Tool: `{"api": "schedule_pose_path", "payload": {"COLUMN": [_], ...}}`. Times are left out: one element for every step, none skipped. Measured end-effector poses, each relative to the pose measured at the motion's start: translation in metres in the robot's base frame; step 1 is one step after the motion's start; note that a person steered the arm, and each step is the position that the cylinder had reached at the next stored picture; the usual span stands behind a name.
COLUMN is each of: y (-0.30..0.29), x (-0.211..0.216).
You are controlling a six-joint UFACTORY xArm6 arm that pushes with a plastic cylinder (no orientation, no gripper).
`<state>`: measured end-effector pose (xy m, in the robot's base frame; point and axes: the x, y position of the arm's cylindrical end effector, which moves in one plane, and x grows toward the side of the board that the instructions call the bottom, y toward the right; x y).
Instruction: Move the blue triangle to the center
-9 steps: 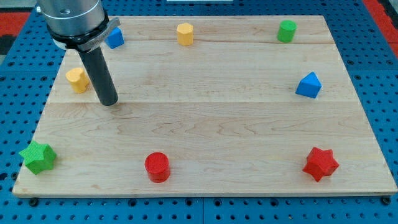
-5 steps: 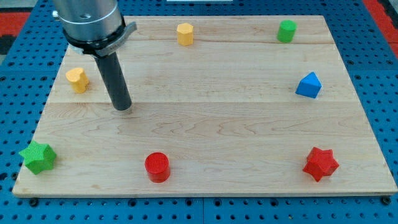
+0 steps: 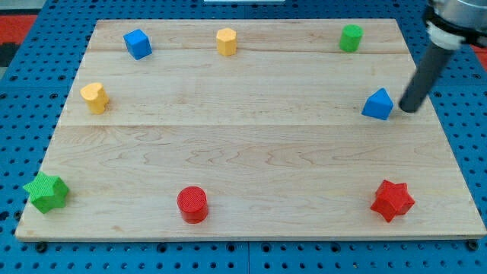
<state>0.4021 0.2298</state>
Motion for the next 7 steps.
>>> {"api": "schedule_pose_path", "payload": {"y": [-0.102,-0.166,-0.066,-0.01,-0.084,-0.162,-0.171], "x": [-0.01,-0.002,0.001,0.017,0.024,0.027,0.041]}}
